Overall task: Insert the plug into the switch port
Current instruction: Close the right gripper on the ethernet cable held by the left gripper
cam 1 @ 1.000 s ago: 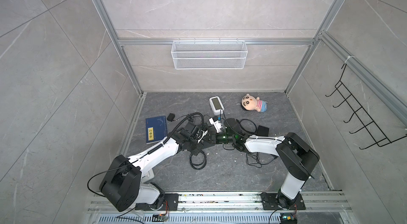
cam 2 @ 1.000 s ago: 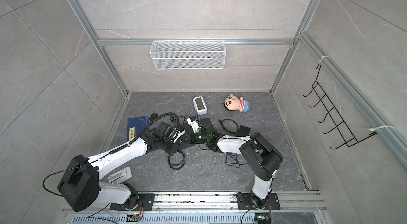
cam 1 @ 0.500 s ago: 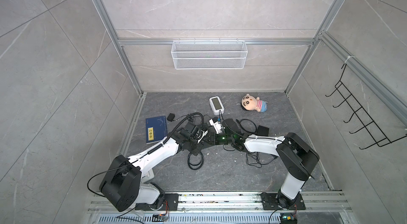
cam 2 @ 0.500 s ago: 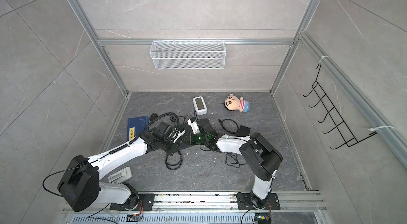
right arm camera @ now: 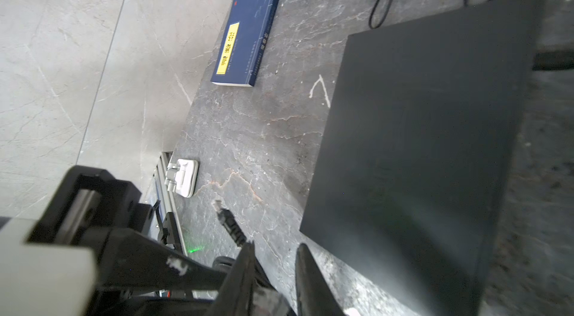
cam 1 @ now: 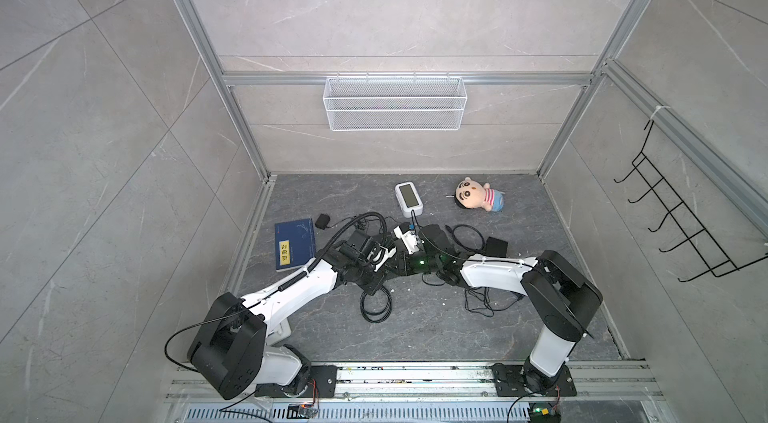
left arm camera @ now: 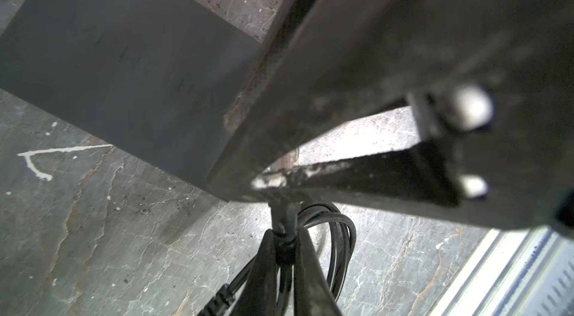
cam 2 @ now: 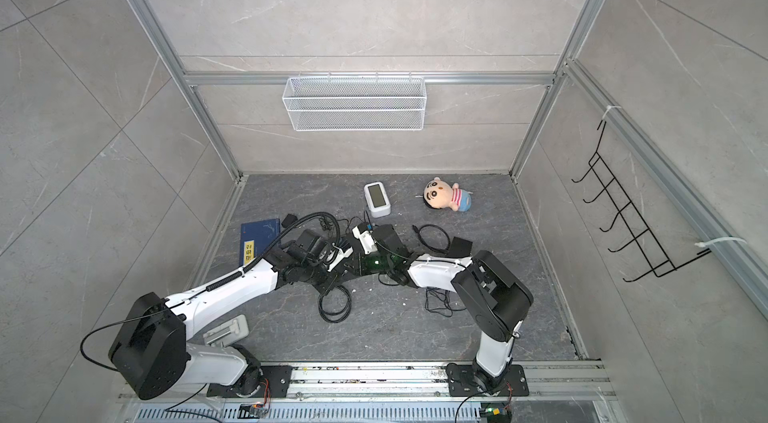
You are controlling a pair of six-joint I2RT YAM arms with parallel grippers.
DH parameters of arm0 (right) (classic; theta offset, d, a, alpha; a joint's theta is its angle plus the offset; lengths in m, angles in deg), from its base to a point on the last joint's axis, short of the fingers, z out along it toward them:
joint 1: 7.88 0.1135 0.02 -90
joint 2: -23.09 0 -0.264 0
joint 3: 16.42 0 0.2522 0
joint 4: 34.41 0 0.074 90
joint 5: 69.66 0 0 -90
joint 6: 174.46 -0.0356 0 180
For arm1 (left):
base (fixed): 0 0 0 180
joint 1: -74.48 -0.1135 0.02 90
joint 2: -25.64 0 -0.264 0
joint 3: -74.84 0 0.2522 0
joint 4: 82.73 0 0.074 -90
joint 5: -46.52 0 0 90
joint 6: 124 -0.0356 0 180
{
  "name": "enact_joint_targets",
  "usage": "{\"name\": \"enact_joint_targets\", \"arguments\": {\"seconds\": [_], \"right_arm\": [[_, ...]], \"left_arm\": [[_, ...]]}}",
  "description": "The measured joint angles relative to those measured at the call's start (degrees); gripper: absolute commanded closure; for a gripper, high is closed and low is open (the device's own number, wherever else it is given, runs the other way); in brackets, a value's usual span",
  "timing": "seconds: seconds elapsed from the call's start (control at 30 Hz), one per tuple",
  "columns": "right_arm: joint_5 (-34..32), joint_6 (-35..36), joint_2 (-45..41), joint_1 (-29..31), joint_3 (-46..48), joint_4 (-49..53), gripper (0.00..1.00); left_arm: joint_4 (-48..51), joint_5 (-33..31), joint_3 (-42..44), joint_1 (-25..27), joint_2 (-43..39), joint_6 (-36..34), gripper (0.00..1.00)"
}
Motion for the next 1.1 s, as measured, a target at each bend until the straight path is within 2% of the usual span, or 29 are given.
{"name": "enact_joint_targets", "arguments": {"seconds": [0.17, 0.27, 0.33, 0.43, 0.5, 0.63, 0.83, 0.93, 1.03, 1.1], "right_arm": [[1.7, -1.1, -0.1, -0.1, 0.9, -3.5, 0.92], [2.1, -1.8, -0.3, -0.1, 1.8, -5.4, 0.94], [2.1, -2.2, -0.7, -0.1, 2.5, -6.1, 0.92], [2.0, -2.2, -1.3, -0.1, 3.0, -6.2, 0.8], [2.1, -2.0, -1.6, -0.1, 3.3, -6.1, 0.77], [2.5, -1.8, -1.6, 0.0, 4.2, -6.2, 0.75], [3.6, -2.6, -1.7, 0.1, 4.7, -8.8, 0.93], [3.6, -3.2, -1.7, 0.0, 5.0, -9.2, 0.97], [3.1, -3.8, -1.7, 0.0, 5.2, -9.2, 1.0], [2.3, -4.8, -1.7, 0.0, 5.4, -9.2, 1.0]], "left_arm": [[0.5, 0.2, 0.0, 0.0, -0.2, 0.0, 0.92], [0.6, 0.2, 0.0, -0.1, -0.4, 0.0, 0.92], [0.7, 0.2, 0.0, -0.2, -0.4, 0.0, 0.92], [0.6, 0.5, 0.0, -0.2, -0.6, 0.0, 0.92], [0.5, 1.3, 0.0, -0.2, -0.9, 0.0, 0.92], [0.0, 1.7, 0.0, -0.3, -1.4, 0.0, 0.92], [0.1, 2.2, 0.2, -0.4, -1.4, 0.0, 0.92], [-0.1, 1.9, 0.2, -0.5, -1.4, 0.3, 0.84], [-0.5, -1.0, 0.2, -0.5, -1.4, 1.2, 0.74], [-1.0, -3.1, 0.2, -0.4, -1.4, 2.1, 0.72]]}}
